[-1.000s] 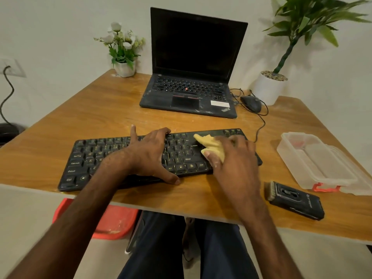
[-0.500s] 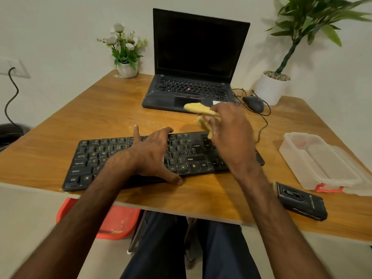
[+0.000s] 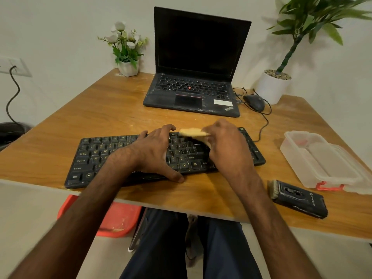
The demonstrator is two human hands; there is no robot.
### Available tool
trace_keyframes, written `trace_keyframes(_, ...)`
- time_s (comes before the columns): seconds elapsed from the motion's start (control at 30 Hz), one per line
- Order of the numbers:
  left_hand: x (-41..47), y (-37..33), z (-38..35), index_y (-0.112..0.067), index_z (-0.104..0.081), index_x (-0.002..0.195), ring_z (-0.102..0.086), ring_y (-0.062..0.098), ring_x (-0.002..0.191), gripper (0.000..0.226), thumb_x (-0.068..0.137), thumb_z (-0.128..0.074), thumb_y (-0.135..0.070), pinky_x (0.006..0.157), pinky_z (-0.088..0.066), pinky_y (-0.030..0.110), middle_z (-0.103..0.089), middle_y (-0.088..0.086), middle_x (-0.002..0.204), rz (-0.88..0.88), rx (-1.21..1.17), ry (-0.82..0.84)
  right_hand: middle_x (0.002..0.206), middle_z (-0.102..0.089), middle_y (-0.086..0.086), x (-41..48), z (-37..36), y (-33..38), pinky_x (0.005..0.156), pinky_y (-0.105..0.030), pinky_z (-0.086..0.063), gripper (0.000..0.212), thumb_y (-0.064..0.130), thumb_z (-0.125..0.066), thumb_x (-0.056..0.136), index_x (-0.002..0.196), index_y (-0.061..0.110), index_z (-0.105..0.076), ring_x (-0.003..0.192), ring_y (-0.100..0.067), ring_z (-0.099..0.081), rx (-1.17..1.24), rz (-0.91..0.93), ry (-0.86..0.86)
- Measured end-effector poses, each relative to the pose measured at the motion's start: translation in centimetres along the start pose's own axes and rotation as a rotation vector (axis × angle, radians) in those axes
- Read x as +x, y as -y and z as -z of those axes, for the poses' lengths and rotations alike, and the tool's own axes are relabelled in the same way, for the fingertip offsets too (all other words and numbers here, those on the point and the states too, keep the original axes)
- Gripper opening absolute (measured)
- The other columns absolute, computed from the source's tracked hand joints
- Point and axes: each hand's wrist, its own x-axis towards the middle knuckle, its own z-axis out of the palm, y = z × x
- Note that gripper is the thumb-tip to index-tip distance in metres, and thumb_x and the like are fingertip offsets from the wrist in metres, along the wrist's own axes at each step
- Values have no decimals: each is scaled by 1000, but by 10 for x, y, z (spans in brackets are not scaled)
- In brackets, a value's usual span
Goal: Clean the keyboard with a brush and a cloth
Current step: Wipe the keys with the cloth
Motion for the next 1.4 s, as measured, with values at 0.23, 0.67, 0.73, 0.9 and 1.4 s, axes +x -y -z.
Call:
trace_keyframes(0.23, 1, -1, -1, -17, 7, 157, -18, 21, 152, 148, 54, -83, -73, 125, 0, 51, -19, 5, 165, 20, 29, 13, 127, -53, 0, 10, -18, 0, 99, -33, -46, 38, 18, -64, 91, 129, 23, -61, 115, -16, -47, -106, 329, 174)
trace_keyframes(0.67, 1, 1, -3, -27, 7, 154, -23, 21, 150, 144, 52, -86, -70, 125, -2, 52, -27, 3, 161, -2, -19, -12, 125, -53, 0, -3, -17, -4, 99, -31, -43, 37, 18, -63, 92, 129, 22, -60, 117, -15, -47, -65, 326, 132)
trace_keyframes(0.73, 0, 1, -3, -27, 8, 154, -22, 22, 150, 145, 52, -87, -69, 125, -1, 52, -26, 5, 162, -2, -27, -19, 127, -51, 0, 5, -19, -11, 100, -31, -42, 39, 20, -62, 92, 131, 24, -59, 117, -15, -45, -109, 278, 101)
trace_keyframes(0.9, -2, 1, -2, -26, 7, 155, -22, 21, 151, 145, 52, -87, -68, 125, 2, 52, -26, 5, 163, -6, -43, -17, 120, -55, -4, 44, -16, -26, 91, -27, -44, 36, 14, -61, 93, 129, 18, -62, 109, -16, -49, -117, 27, -66)
trace_keyframes(1.4, 1, 2, -4, -26, 9, 155, -23, 21, 151, 148, 51, -87, -69, 125, 0, 52, -28, 5, 162, 16, -35, -13, 120, -55, -1, 45, -23, -15, 102, -31, -43, 34, 17, -62, 94, 127, 21, -62, 113, -15, -48, -82, 158, 124)
